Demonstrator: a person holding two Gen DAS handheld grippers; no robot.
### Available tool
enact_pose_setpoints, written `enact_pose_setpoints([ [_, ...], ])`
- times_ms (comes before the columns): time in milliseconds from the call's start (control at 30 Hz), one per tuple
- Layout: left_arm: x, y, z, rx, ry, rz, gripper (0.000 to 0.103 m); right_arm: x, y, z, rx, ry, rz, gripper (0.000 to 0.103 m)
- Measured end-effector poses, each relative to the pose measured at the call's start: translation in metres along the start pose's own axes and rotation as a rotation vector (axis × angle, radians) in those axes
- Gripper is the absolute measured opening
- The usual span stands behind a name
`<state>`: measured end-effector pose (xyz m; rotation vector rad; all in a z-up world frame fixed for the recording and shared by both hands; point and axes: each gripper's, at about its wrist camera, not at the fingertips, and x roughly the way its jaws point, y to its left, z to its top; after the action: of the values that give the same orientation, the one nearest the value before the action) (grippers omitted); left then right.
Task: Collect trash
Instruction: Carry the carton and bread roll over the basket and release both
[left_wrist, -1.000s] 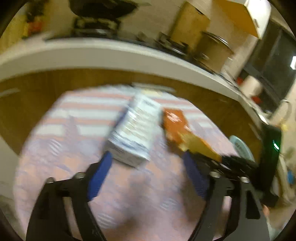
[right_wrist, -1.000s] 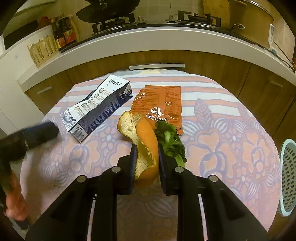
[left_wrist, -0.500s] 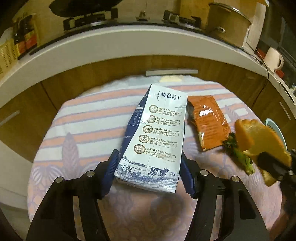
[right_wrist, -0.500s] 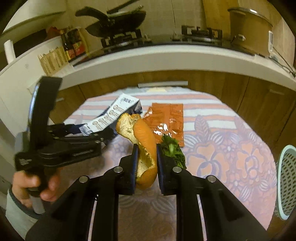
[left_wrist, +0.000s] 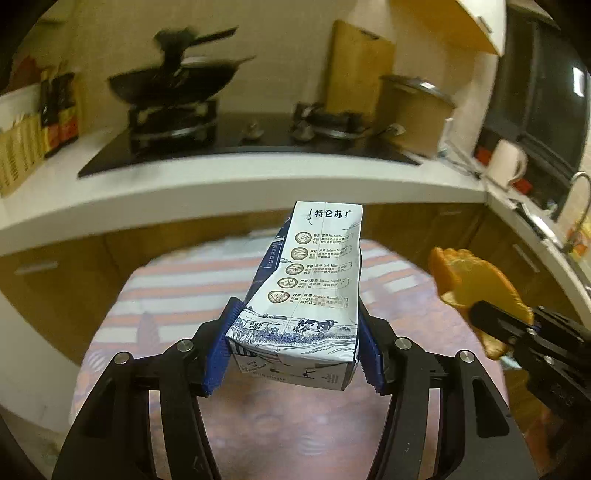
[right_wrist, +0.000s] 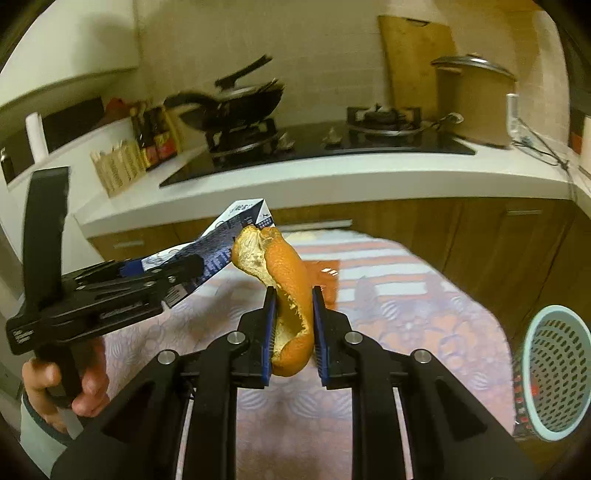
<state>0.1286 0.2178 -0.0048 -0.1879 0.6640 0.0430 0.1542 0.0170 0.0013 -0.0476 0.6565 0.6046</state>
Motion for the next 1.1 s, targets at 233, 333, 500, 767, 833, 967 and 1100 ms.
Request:
enact_pose_setpoints([
  [233, -0.013, -0.058, 0.013, 0.059, -0.053, -0.079, 0.056, -0.040, -0.046, 0.005, 0.036, -0.069, -0.114, 0.016],
  [333, -0.011, -0.087, 0.016, 0.088, -0.061, -0.119, 0.056, -0.053, -0.075, 0.005, 0.076, -0.077, -0.144, 0.016],
  [500, -0.002, -0.134, 0.011, 0.113, -0.043, -0.204, 0.056, -0.075, -0.124, -0.003, 0.142, -0.091, -0.216, 0.016],
  [767, 0.028, -0.216, 0.000, 0.172, 0.018, -0.319, 0.056, -0.106, -0.209, -0.030, 0.275, -0.085, -0.324, 0.016],
  [833, 0.037, -0.234, -0.002, 0.177, 0.038, -0.350, 0.056, -0.114, -0.234, -0.039, 0.324, -0.081, -0.352, 0.016],
  [967, 0.063, -0.275, -0.011, 0.190, 0.098, -0.402, 0.056, -0.122, -0.276, -0.058, 0.421, -0.047, -0.408, 0.016],
  [1100, 0.092, -0.310, -0.023, 0.205, 0.164, -0.431, 0.056, -0.121, -0.311, -0.080, 0.489, -0.001, -0.432, 0.016],
])
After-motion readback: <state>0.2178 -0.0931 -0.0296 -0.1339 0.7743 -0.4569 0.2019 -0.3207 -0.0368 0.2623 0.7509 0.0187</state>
